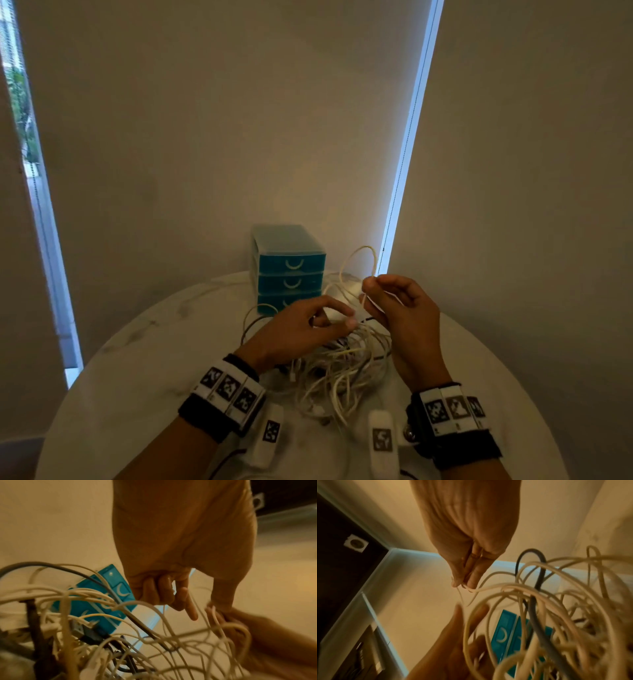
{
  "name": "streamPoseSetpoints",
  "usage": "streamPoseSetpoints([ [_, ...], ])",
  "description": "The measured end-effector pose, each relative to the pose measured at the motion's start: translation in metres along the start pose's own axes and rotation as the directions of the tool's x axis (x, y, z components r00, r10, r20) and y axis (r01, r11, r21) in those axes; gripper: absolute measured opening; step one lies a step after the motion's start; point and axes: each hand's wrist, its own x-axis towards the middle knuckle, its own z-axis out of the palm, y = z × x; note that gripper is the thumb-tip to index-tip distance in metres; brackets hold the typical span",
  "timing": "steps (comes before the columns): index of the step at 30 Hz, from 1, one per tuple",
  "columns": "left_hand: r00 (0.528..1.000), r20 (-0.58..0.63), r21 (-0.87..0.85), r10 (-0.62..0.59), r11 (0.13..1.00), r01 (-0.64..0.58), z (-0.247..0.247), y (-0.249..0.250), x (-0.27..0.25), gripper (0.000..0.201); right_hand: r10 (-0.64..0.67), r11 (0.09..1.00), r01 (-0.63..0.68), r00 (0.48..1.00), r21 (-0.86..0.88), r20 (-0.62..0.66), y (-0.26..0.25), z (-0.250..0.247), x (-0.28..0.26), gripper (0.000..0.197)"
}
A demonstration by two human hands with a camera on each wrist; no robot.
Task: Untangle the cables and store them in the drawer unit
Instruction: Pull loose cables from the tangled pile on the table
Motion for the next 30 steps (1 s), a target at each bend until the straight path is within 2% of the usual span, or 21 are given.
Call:
streamPoseSetpoints([
  [2,0.999,0.03,0.12,0.024,0.992,-0.028,0.011,0.001,0.0,0.032,-0.004,0.999,0.006,0.999,-0.036,0.049,-0.001,0.008,-0.005,0.025],
  [4,0.999,0.007,0.134,0.051,0.99,-0.052,0.016,0.005,-0.001,0.028,-0.027,0.998,0.032,0.996,-0.05,0.086,-0.001,0.011,-0.006,0.024],
  [7,0.99,-0.083,0.119,0.112,0.988,-0.102,0.015,0.004,-0.001,0.018,-0.01,0.997,0.021,0.99,-0.08,0.14,0.002,0.006,-0.004,0.027],
  [10,0.96,-0.245,0.127,0.137,0.986,-0.108,0.004,-0.002,0.003,0.017,0.103,0.987,-0.075,0.975,-0.144,0.198,0.011,-0.002,-0.003,0.022],
  [12,0.923,-0.359,0.065,0.14,0.99,-0.125,-0.003,-0.001,0.002,0.01,0.143,0.953,-0.064,0.957,-0.295,0.253,0.021,-0.007,-0.004,0.021],
  [14,0.867,-0.475,0.011,0.15,0.986,-0.165,-0.013,0.002,0.0,0.01,0.134,0.901,0.024,0.934,-0.432,0.331,0.029,-0.01,-0.006,0.024],
  [16,0.791,-0.599,-0.089,0.122,0.972,-0.217,-0.023,0.002,-0.001,0.013,0.151,0.874,0.063,0.908,-0.482,0.391,0.032,-0.011,-0.006,0.023],
  [18,0.75,-0.656,-0.159,0.084,0.956,-0.246,-0.028,0.003,0.0,0.013,0.169,0.874,0.058,0.895,-0.482,0.413,0.033,-0.006,-0.009,0.022],
  [21,0.795,-0.598,-0.146,0.102,0.961,-0.234,-0.018,0.01,0.0,0.014,0.102,0.861,0.113,0.917,-0.495,0.387,0.035,0.001,-0.013,0.025],
  [24,0.817,-0.558,-0.128,0.144,0.958,-0.256,-0.008,0.019,-0.003,0.012,0.017,0.865,0.171,0.93,-0.473,0.366,0.038,0.005,-0.015,0.018],
  [26,0.834,-0.529,-0.106,0.155,0.963,-0.247,-0.007,0.019,-0.003,0.012,-0.054,0.881,0.191,0.95,-0.433,0.308,0.037,0.006,-0.016,0.018],
  [28,0.855,-0.49,-0.086,0.171,0.966,-0.242,-0.008,0.018,-0.003,0.016,-0.142,0.877,0.239,0.958,-0.417,0.25,0.034,0.007,-0.016,0.019],
  [30,0.898,-0.409,-0.087,0.164,0.972,-0.218,-0.01,0.013,-0.002,0.03,-0.184,0.871,0.264,0.957,-0.414,0.225,0.032,0.007,-0.016,0.016],
])
